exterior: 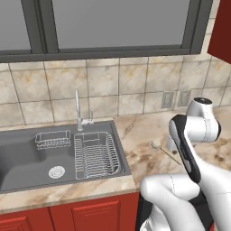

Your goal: Grab the spray bottle from the cabinet, then place it next to the cutting board for sanitizing. Then grab the dish brush from the countertop next to the sink and place it next to the cutting board.

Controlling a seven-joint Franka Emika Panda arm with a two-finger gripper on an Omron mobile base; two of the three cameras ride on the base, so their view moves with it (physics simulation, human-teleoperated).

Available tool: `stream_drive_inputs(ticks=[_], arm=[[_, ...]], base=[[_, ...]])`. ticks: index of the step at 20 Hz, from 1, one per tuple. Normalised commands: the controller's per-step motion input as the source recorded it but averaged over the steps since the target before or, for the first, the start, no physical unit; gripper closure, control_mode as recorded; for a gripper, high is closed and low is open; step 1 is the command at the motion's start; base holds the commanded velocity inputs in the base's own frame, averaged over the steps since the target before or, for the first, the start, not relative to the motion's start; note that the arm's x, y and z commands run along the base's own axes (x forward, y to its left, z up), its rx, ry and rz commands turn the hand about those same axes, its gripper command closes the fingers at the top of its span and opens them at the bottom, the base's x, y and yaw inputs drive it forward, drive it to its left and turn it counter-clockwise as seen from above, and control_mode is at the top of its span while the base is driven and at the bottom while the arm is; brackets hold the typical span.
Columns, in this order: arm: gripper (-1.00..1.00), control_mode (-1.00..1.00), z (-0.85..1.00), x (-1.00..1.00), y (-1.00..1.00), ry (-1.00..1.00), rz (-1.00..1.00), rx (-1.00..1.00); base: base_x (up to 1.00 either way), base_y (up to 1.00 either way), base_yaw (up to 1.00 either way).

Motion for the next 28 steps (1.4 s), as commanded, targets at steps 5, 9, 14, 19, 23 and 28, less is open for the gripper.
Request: stream_drive_inputs(ticks=[5,9,14,19,23,28], arm=[[-1.00,-1.00,-0.25,0.16,-0.10,0.03,0.00,0.00],[-1.00,-1.00,-0.30,0.21,-0.15,0.02,0.01,0.00],[-1.00,-1.00,-0.32,0.29,-0.03,0.01,0.02,0.00],[-1.00,-1.00,-0.26,0.38,0.00,0.00,0.02,0.00],[-1.00,-1.00,-0.23,0.34,-0.08,0.00,0.03,0.00],[-1.00,-1.00,-0.22,0.22,-0.08,0.00,0.04,0.00]], base=[[0.00,0.00,0.00],[0.00,0.00,0.00],[0.00,0.00,0.00],[0.00,0.00,0.00],[0.00,0.00,0.00],[0.00,0.00,0.00]])
